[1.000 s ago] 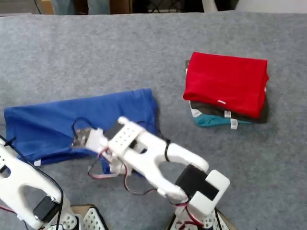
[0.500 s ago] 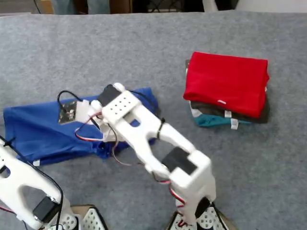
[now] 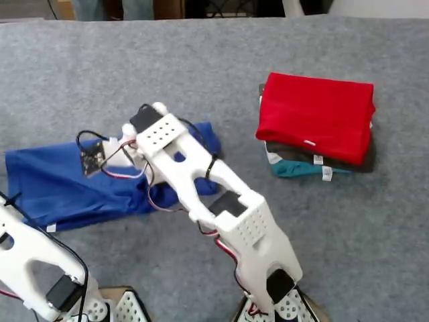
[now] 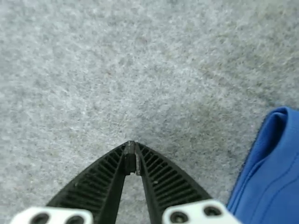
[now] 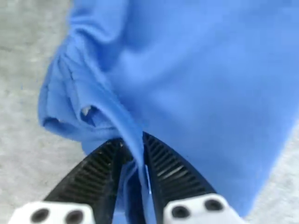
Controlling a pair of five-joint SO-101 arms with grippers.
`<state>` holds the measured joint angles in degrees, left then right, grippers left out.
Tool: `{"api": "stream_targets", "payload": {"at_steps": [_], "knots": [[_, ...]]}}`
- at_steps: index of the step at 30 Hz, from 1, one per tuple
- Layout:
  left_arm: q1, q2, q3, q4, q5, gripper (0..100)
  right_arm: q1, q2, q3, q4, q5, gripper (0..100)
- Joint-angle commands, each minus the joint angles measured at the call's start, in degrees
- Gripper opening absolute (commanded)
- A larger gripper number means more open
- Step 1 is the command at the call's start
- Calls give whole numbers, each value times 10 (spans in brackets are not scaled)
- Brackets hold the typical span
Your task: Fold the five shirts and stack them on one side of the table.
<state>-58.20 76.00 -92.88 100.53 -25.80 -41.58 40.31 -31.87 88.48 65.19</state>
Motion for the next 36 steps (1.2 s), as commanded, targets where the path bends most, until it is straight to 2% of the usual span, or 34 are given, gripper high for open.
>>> {"api": "stream_targets", "payload": {"at_steps": [1, 3, 8, 10, 14, 16, 18, 20, 23, 28, 32, 36], "knots": [[-5, -24, -27, 2, -1, 29, 10, 15, -70, 2, 4, 18], [-5, -24, -27, 2, -1, 29, 9, 31, -93, 2, 3, 73], [0, -24, -27, 2, 2, 29, 18, 65, -168, 5, -38, 345], [1, -26, -27, 2, 2, 29, 26, 70, -201, 5, -69, 386], [0, -29, -27, 2, -1, 29, 54, 66, -257, 20, -134, 322], [0, -42, -27, 2, -14, 29, 55, 63, -297, 75, -148, 204], [-1, -67, -27, 3, -19, 29, 48, 63, -327, 129, -156, 16], [-1, -98, -27, 3, -19, 29, 48, 55, -322, 128, -187, 53], [0, -145, -27, 3, -19, 29, 34, 22, -283, 128, -220, 15], [-7, -192, -26, 4, -17, 29, 16, -58, -90, 122, -236, 13], [-32, -230, -26, 4, -17, 29, 12, -95, 36, 39, -260, 13], [-51, -261, -26, 4, -17, 29, -10, -95, 96, -38, -264, 14]]}}
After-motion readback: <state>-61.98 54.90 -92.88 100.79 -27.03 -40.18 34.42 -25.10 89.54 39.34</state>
